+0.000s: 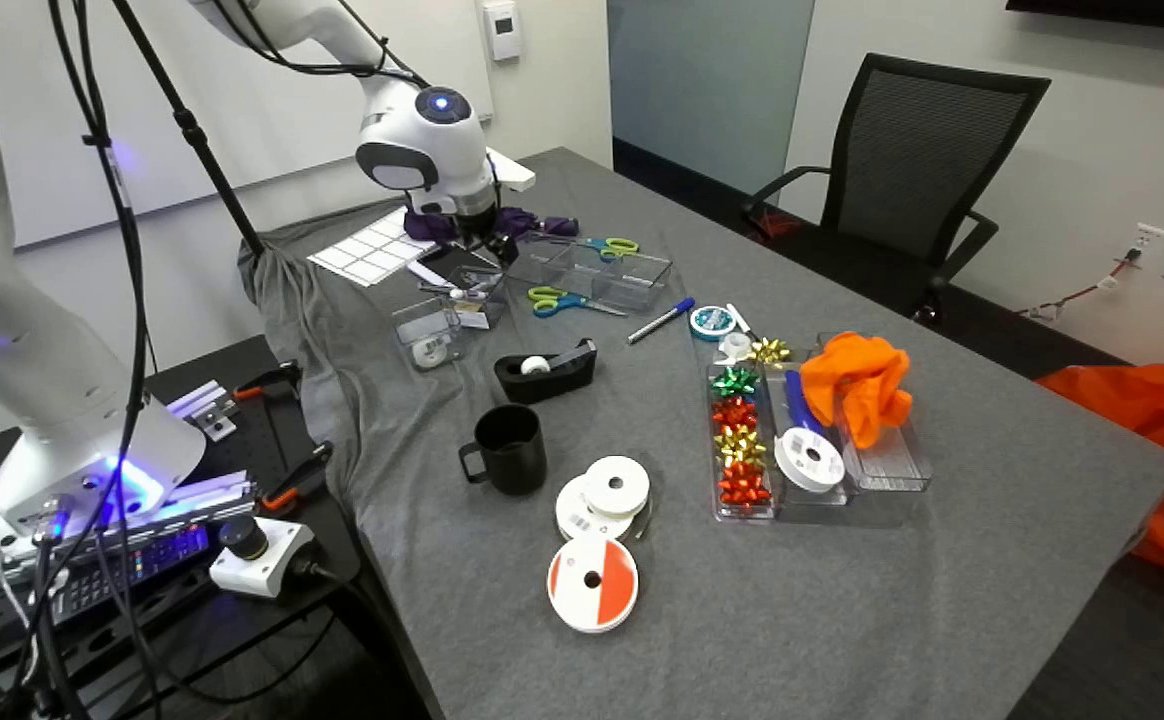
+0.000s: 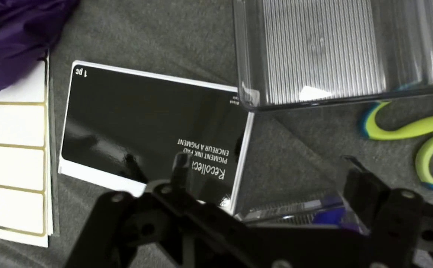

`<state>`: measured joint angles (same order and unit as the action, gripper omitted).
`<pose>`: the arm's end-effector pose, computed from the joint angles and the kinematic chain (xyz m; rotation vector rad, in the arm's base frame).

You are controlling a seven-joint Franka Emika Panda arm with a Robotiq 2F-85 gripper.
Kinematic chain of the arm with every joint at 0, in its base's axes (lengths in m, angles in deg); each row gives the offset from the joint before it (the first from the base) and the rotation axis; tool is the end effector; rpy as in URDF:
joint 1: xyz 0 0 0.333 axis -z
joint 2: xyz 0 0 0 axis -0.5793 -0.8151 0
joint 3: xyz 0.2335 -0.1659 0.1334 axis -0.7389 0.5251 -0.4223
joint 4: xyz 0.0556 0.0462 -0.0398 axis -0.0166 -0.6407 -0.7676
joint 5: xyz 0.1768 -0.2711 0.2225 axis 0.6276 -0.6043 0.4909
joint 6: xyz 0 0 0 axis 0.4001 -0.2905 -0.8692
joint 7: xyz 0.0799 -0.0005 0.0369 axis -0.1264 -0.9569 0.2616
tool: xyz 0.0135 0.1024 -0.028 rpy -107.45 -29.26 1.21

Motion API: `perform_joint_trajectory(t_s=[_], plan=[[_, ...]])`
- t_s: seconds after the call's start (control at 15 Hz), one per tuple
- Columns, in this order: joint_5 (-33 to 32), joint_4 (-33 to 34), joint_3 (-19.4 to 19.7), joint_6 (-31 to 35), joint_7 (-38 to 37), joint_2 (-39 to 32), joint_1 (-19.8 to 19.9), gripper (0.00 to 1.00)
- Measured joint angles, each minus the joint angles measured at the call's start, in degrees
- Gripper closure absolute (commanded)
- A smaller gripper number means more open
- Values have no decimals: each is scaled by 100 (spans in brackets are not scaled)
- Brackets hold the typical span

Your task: Turn the clear object to the right

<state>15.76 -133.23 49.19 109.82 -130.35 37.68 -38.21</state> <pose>0.5583 0.0782 0.1777 -0.4917 2.8005 0.4582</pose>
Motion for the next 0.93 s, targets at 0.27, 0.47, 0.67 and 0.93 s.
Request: perform_joint_trajectory(t_s=[0.27,0.47,0.67,0.93], plan=[[9,-8,97,5,-312,-6,-176,0],[7,42,170,38,-588,-65,-305,0],[-4,202,301,88,-881,-235,-441,0],[-4,521,355,239,-1107,-540,-499,0]])
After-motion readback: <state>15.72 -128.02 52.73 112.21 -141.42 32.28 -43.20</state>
